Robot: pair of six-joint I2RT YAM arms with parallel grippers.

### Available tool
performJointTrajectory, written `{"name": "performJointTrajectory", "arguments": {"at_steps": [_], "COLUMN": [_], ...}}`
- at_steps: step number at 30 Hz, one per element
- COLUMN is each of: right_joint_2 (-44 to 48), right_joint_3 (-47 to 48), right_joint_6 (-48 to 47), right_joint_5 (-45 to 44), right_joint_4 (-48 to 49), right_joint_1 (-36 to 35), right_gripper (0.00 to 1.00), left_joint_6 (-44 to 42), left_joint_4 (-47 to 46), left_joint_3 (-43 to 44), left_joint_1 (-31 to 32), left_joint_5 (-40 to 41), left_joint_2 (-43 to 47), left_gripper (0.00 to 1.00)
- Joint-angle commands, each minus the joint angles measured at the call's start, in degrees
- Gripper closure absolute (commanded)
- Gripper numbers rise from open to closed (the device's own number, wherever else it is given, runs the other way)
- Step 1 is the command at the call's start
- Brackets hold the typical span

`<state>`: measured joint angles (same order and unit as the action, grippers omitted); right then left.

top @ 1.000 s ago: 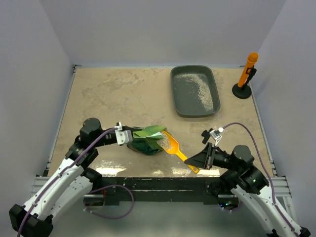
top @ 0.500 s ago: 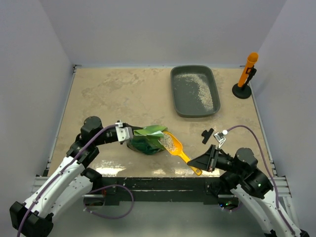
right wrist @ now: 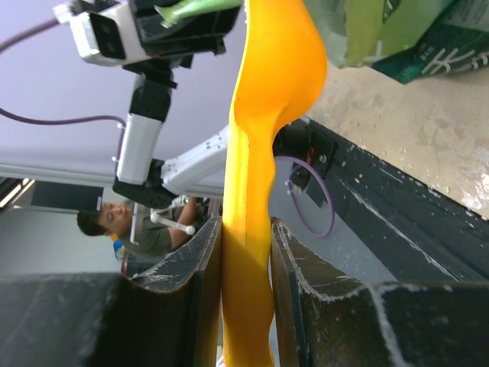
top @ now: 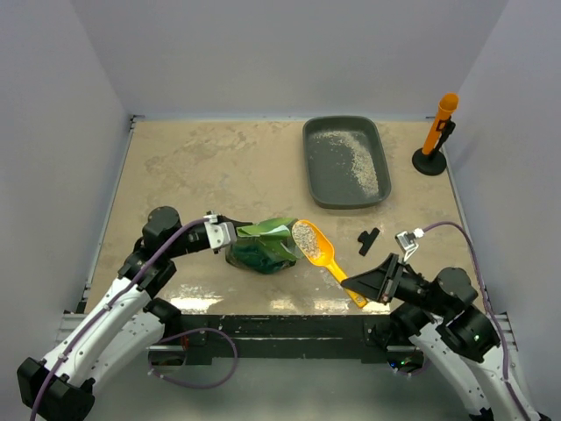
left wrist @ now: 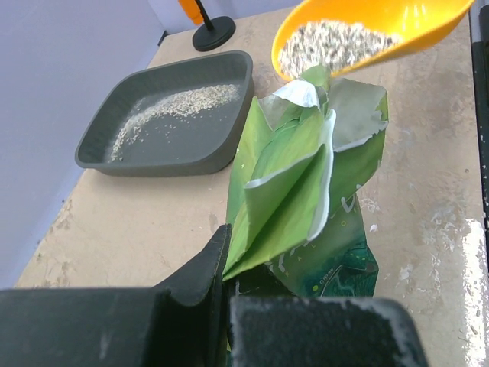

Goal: Fill the litter box with clean litter

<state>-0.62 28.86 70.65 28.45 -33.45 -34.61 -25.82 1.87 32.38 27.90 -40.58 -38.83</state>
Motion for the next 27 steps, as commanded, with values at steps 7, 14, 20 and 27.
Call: {"name": "performJointTrajectory", "arguments": {"at_steps": [7, 14, 20, 27], "right_joint_2": [-4.6, -13.8, -22.3, -30.0], "right_joint_3": [9.8, 9.9, 7.8, 3.1], "right_joint_6": [2.6, 4.1, 6.2, 9.1], "right_joint_5": [-15.1, -23.0, -30.1, -38.6], "right_joint_4": [1.7, 9.4, 20.1, 31.2], "right_joint_1": [-0.4, -0.4, -0.5, 0.2], "right_gripper": [1.00, 1.00, 1.00, 1.00], "left_joint_6": [1.2, 3.2, 6.0, 7.5], "left_joint_4": [-7.1, -9.3, -12.6, -14.3], "left_joint_3": [2.2, -0.2, -2.9, -6.1], "left_joint_1": [0.5, 0.5, 0.6, 3.1], "left_joint_5": [-0.3, 1.2, 1.6, 2.4], "left_joint_2": [-0.4, 1.9, 5.2, 6.7], "left_gripper": [1.00, 1.00, 1.00, 1.00]}}
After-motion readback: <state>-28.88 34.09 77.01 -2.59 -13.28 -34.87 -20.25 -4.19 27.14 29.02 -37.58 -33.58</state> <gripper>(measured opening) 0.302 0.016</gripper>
